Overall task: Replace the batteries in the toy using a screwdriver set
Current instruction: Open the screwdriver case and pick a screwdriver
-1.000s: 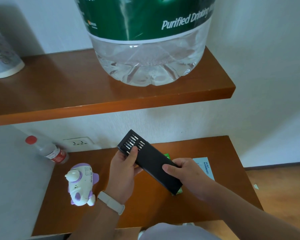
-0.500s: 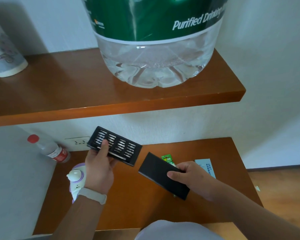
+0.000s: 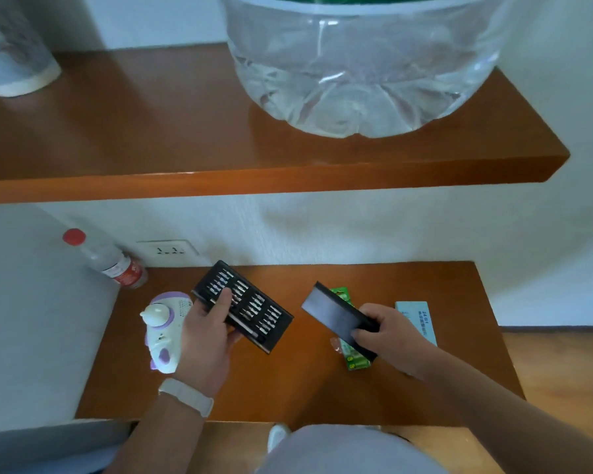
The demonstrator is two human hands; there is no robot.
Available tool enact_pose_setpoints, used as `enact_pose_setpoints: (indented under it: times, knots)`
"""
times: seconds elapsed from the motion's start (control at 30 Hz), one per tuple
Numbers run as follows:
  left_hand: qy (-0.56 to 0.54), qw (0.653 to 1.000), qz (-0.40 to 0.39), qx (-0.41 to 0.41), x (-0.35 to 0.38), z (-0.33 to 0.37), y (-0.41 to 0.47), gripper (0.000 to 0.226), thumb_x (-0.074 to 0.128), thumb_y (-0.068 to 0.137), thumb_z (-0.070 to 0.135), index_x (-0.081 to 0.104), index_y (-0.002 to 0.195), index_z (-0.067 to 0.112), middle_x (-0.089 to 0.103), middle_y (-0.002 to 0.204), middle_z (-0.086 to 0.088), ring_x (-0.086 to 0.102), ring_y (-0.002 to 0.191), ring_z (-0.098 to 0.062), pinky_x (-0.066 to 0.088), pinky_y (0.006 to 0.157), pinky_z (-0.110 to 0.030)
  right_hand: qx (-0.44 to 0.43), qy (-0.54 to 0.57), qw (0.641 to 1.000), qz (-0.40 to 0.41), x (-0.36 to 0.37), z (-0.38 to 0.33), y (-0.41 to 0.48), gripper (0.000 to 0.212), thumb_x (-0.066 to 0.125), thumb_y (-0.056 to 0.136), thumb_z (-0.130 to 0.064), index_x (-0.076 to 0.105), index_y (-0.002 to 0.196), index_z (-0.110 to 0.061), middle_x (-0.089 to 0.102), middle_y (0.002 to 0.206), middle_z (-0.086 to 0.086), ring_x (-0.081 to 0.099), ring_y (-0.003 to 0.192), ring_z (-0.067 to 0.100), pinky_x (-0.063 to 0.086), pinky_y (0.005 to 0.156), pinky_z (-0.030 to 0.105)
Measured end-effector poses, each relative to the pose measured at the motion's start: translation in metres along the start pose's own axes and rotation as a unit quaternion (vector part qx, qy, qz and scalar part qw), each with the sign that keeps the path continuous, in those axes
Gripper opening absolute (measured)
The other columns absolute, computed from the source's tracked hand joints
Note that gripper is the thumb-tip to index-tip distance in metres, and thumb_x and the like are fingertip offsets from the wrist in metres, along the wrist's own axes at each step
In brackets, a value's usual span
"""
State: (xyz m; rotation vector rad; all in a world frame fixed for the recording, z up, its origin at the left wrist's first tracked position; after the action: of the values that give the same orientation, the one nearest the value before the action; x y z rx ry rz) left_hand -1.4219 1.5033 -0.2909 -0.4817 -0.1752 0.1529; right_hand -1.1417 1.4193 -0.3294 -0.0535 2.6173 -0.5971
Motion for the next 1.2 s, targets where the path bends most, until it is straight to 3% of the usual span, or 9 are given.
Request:
enact_pose_setpoints:
  times: [0.07, 0.2, 0.33, 0.43, 0.57, 0.7, 0.97, 1.13, 1.2]
  knots:
    - [-0.001, 1.0, 0.007, -0.003, -0.014, 0.002, -0.004, 0.013, 0.059, 0.101, 0.023, 0.066, 0.112, 0.02, 0.078, 0.097, -0.001, 0.075, 0.089, -0.02, 0.06, 0.068, -0.036, -0.009, -0.049, 0.999, 0.004, 0.016, -0.002, 0.014, 0.009, 0.064, 0.088, -0.025, 0.059, 0.08, -0.024, 0.063, 0.069, -0.003, 0.06, 0.061, 0.015, 0.046, 0.055, 0.024]
    - [0.005, 1.0, 0.021, -0.001, -0.044, 0.006, -0.011, 0.01, 0.059, 0.101, 0.021, 0.066, 0.107, 0.026, 0.079, 0.094, 0.001, 0.076, 0.089, -0.02, 0.061, 0.07, -0.038, -0.074, -0.18, 0.98, -0.028, 0.062, -0.013, 0.041, 0.01, 0.059, 0.091, -0.022, 0.056, 0.081, -0.018, 0.059, 0.075, -0.002, 0.058, 0.068, 0.015, 0.038, 0.062, 0.031]
    - [0.025, 0.999, 0.031, -0.014, -0.077, 0.004, -0.015, 0.009, 0.06, 0.101, 0.024, 0.066, 0.107, 0.025, 0.079, 0.097, 0.001, 0.076, 0.092, -0.021, 0.061, 0.077, -0.042, -0.186, -0.279, 0.941, -0.04, 0.107, -0.03, 0.063, 0.016, 0.061, 0.089, -0.02, 0.051, 0.077, -0.023, 0.048, 0.076, -0.008, 0.047, 0.065, 0.01, 0.038, 0.058, 0.023]
    - [0.031, 0.999, 0.027, -0.013, -0.098, 0.001, -0.015, 0.014, 0.059, 0.101, 0.026, 0.071, 0.103, 0.031, 0.079, 0.101, 0.002, 0.076, 0.093, -0.019, 0.062, 0.074, -0.039, -0.25, -0.357, 0.9, -0.006, 0.135, -0.037, 0.079, 0.002, 0.065, 0.089, -0.02, 0.064, 0.09, -0.02, 0.051, 0.079, -0.007, 0.049, 0.067, 0.009, 0.039, 0.054, 0.017]
    - [0.024, 0.999, 0.032, -0.028, -0.124, -0.001, -0.009, 0.01, 0.061, 0.1, 0.027, 0.065, 0.106, 0.034, 0.079, 0.098, 0.004, 0.076, 0.091, -0.016, 0.061, 0.07, -0.035, -0.235, -0.432, 0.869, 0.056, 0.16, -0.037, 0.099, 0.021, 0.072, 0.086, -0.023, 0.072, 0.105, -0.015, 0.063, 0.083, -0.001, 0.059, 0.068, 0.012, 0.051, 0.053, 0.021]
    - [0.028, 0.999, 0.017, -0.04, -0.142, -0.004, -0.002, 0.012, 0.064, 0.098, 0.028, 0.067, 0.108, 0.034, 0.078, 0.102, 0.002, 0.077, 0.092, -0.019, 0.061, 0.069, -0.035, -0.166, -0.412, 0.894, 0.058, 0.182, -0.024, 0.11, 0.028, 0.067, 0.09, -0.027, 0.067, 0.115, -0.015, 0.062, 0.095, 0.0, 0.061, 0.081, 0.013, 0.051, 0.061, 0.02]
    - [0.045, 0.997, -0.038, -0.051, -0.148, -0.005, 0.012, 0.022, 0.063, 0.097, 0.029, 0.075, 0.091, 0.047, 0.078, 0.102, 0.003, 0.076, 0.093, -0.018, 0.061, 0.07, -0.038, -0.061, -0.297, 0.953, 0.003, 0.205, 0.004, 0.114, 0.057, 0.066, 0.091, -0.041, 0.05, 0.139, -0.016, 0.054, 0.126, 0.002, 0.053, 0.115, 0.017, 0.047, 0.09, 0.025]
    - [0.044, 0.997, -0.046, -0.052, -0.147, -0.004, 0.017, 0.012, 0.062, 0.098, 0.027, 0.07, 0.104, 0.034, 0.078, 0.103, 0.0, 0.076, 0.093, -0.019, 0.061, 0.067, -0.034, -0.077, -0.317, 0.945, 0.031, 0.198, 0.002, 0.11, 0.047, 0.062, 0.092, -0.044, 0.057, 0.131, -0.018, 0.052, 0.115, -0.002, 0.047, 0.1, 0.009, 0.042, 0.082, 0.021]
    - [0.041, 0.997, -0.053, -0.048, -0.147, -0.001, 0.017, 0.013, 0.061, 0.099, 0.026, 0.068, 0.108, 0.031, 0.078, 0.102, 0.001, 0.076, 0.093, -0.018, 0.06, 0.064, -0.03, -0.079, -0.331, 0.939, 0.053, 0.194, 0.001, 0.109, 0.05, 0.063, 0.089, -0.045, 0.054, 0.132, -0.02, 0.051, 0.12, 0.0, 0.047, 0.106, 0.014, 0.043, 0.086, 0.025]
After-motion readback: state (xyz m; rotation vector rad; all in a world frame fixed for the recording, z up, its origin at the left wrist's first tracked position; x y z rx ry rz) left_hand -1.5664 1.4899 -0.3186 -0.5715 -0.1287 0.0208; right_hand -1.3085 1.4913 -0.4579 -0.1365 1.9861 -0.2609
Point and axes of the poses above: each hand's wrist, its own y-axis towards the middle knuckle, its own x-axis out of the palm, z = x × y, the point moved 5 cm from there along y, towards the middle knuckle
